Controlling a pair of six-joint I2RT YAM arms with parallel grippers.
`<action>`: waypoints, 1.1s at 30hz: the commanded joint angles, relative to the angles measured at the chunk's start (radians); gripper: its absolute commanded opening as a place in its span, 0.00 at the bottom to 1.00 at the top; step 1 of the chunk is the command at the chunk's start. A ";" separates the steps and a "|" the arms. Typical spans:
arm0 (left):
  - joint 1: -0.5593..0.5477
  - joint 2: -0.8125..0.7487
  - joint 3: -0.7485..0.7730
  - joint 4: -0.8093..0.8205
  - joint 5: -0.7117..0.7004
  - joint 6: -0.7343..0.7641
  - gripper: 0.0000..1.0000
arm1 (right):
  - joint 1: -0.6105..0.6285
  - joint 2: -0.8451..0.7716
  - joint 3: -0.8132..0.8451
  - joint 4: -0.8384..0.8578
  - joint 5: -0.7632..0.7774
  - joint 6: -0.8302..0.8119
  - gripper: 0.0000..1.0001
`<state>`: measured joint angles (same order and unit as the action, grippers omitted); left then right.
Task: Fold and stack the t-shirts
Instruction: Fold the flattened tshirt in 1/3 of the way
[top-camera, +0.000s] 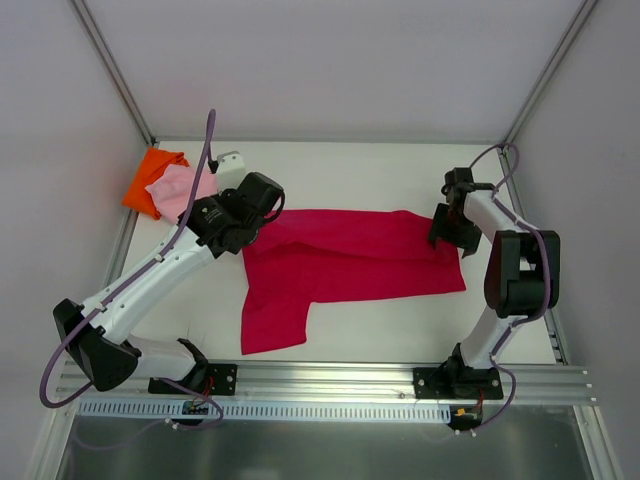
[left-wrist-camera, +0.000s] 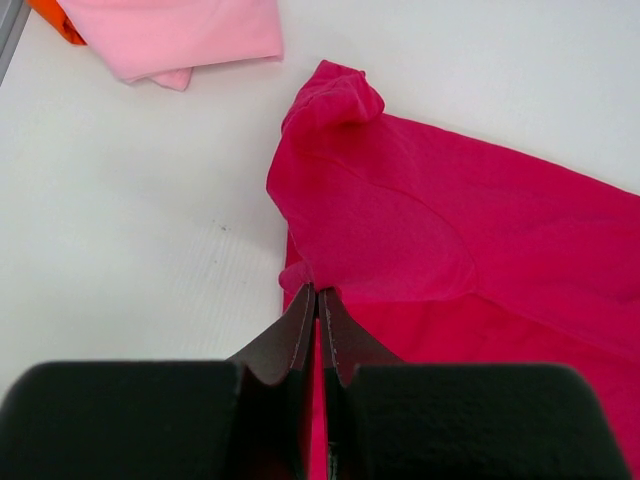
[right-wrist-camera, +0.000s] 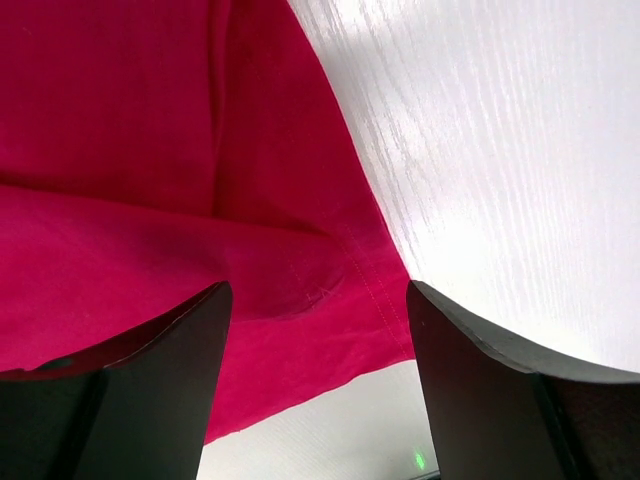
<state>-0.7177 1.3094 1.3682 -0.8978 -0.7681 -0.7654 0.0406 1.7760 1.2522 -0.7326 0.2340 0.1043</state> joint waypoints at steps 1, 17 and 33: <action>0.015 -0.024 0.020 -0.003 -0.025 0.028 0.00 | -0.018 0.006 0.047 -0.014 0.007 0.021 0.75; 0.027 -0.042 0.019 -0.009 -0.028 0.035 0.00 | -0.036 0.010 -0.010 -0.004 -0.156 0.067 0.71; 0.050 -0.050 -0.003 0.028 -0.002 0.066 0.00 | -0.036 0.010 -0.048 -0.008 -0.117 0.066 0.45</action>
<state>-0.6785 1.2881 1.3678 -0.8948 -0.7620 -0.7235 0.0101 1.7985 1.2125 -0.7330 0.0990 0.1574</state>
